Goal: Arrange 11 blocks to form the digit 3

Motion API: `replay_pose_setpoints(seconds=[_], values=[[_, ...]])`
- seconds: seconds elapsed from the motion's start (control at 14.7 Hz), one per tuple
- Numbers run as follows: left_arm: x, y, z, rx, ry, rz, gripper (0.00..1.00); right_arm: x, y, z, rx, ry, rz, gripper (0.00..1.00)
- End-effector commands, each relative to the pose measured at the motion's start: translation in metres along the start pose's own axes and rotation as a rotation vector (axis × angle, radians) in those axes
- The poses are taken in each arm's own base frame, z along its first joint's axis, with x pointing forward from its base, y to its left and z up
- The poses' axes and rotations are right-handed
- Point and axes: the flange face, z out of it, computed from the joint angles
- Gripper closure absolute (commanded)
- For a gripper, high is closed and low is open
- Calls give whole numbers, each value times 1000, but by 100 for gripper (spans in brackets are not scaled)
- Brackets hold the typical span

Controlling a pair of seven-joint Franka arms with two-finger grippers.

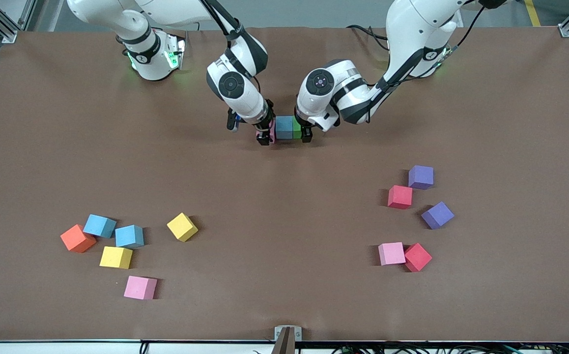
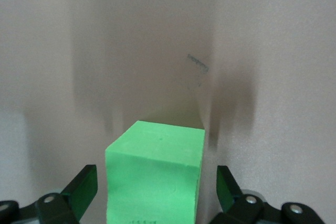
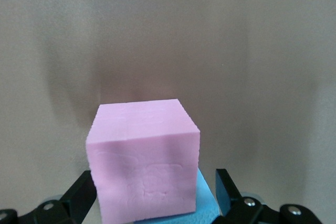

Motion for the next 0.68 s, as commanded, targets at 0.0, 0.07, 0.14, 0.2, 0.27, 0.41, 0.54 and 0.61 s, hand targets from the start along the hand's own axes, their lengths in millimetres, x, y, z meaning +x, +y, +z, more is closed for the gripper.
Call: replay_pose_setpoints(seconds=[0.0,0.07,0.14,0.2,0.27,0.41,0.54,0.61], values=[[-2,-5,-20,-44,25,-29,0,-4,2,6,-2,14,-7,0],[-6,-3,-28,-55,21,-33,0,-3,2,7,-5,16,-5,0],[-8,-1,-34,-58,23,-37,0,-2,3,8,-12,22,-5,0],[-13,-2,-42,-60,32,-32,0,-2,4,8,-21,30,-5,0],[-17,0,-48,-58,44,-33,0,-1,5,9,-27,35,-5,0],[-24,8,-64,-57,67,-43,0,-1,5,9,-27,35,-5,0],[-32,18,-83,-65,71,-49,0,-1,5,9,-28,35,-4,0],[-35,25,-92,-68,75,-48,0,-1,5,9,-28,34,-4,0]])
